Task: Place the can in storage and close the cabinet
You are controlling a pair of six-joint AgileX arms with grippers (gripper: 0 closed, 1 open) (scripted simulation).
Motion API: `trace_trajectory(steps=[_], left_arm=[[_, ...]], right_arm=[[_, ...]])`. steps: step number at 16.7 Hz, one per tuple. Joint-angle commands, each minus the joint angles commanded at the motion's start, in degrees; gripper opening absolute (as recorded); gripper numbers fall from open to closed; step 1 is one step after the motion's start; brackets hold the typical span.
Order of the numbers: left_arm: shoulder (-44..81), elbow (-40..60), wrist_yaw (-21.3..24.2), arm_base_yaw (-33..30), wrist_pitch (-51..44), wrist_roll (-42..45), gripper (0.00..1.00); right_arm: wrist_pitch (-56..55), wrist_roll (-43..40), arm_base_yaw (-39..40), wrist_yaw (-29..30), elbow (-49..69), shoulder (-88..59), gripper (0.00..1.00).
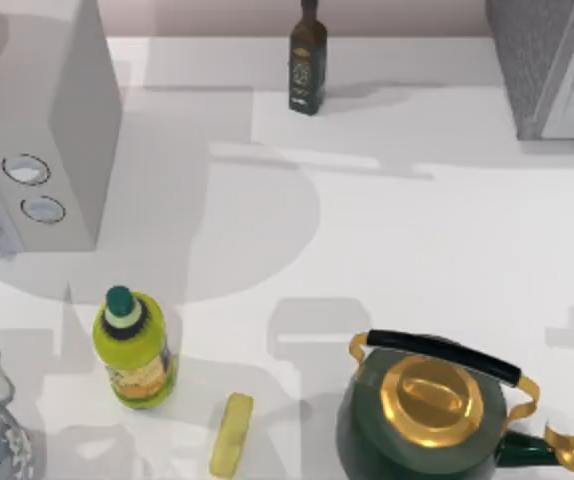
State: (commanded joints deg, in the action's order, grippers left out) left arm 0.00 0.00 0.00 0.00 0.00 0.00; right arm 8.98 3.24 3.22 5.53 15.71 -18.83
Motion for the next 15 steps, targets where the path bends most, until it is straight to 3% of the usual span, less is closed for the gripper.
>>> trace_trajectory(steps=[6,15], left_arm=[[0.0,0.0,0.0,0.0,0.0,0.0,1.0],[0.0,0.0,0.0,0.0,0.0,0.0,1.0]], right_arm=[[-8.38,-3.12,-3.11,-5.2,-14.71,17.66,0.0],[-8.24,-3.08,-2.82,-5.18,-13.79,16.71,0.0]])
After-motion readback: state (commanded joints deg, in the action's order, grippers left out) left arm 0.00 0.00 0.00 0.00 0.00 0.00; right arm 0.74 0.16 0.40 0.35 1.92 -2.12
